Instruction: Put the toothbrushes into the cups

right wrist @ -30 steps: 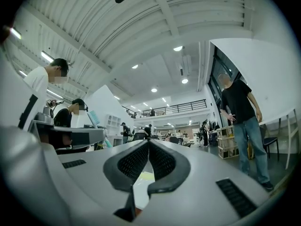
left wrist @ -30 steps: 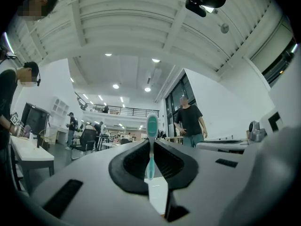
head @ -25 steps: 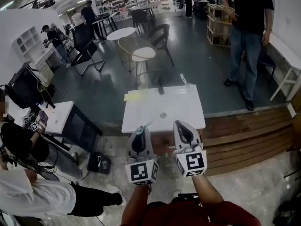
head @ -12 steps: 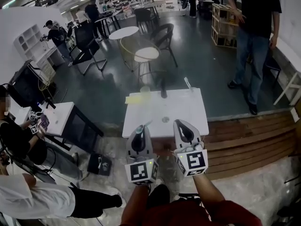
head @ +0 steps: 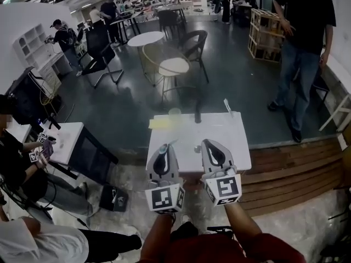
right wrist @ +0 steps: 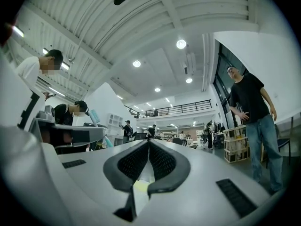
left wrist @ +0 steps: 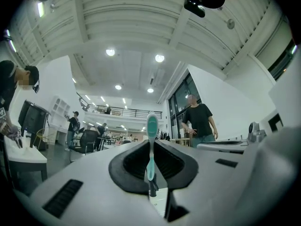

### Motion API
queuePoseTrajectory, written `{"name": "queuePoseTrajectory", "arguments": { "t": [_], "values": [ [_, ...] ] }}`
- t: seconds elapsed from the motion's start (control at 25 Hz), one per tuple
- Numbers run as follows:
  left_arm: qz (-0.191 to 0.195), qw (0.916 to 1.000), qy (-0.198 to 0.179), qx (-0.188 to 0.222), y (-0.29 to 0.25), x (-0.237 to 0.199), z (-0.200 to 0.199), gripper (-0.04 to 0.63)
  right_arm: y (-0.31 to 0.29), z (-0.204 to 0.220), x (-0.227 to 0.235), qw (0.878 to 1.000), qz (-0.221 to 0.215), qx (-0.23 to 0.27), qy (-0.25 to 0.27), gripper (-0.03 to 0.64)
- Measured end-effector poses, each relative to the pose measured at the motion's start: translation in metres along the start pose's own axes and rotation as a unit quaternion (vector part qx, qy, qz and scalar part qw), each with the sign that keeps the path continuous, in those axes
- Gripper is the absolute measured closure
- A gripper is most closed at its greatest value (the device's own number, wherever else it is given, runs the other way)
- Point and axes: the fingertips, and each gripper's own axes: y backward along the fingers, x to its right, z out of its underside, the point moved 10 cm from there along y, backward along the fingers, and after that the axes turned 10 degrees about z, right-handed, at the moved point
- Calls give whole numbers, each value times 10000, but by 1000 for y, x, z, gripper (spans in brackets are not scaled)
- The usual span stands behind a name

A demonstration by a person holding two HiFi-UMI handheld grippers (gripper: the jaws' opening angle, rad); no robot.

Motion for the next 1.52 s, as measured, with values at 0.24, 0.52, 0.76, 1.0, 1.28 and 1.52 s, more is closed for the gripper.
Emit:
{"name": "queuePoseTrajectory", "arguments": {
  "t": [0.24, 0.52, 0.76, 1.0, 1.28, 1.52],
  "values": [
    [64, 9999, 109, 50, -28, -47, 9, 545, -48, 8, -19, 9999, 21, -31, 119, 588],
    [164, 9994, 306, 76, -58, -91, 19, 545, -90, 17, -36, 9996, 179, -113, 205, 588],
    [339, 9987, 369, 5, -78, -107, 27, 545, -107, 23, -38, 9989, 332, -197, 250, 588],
    [300, 9988, 380, -76, -103, -118, 43, 545, -134, 44, -27, 9990, 319, -233, 187, 588],
    [108, 9992, 372, -134, -149, -124, 55, 545, -182, 59, -1, 9994, 208, -281, 38, 588],
    [14, 9991, 256, -327, -184, -131, 72, 545, -216, 72, 17, 9992, 121, -374, -86, 588]
  ]
}}
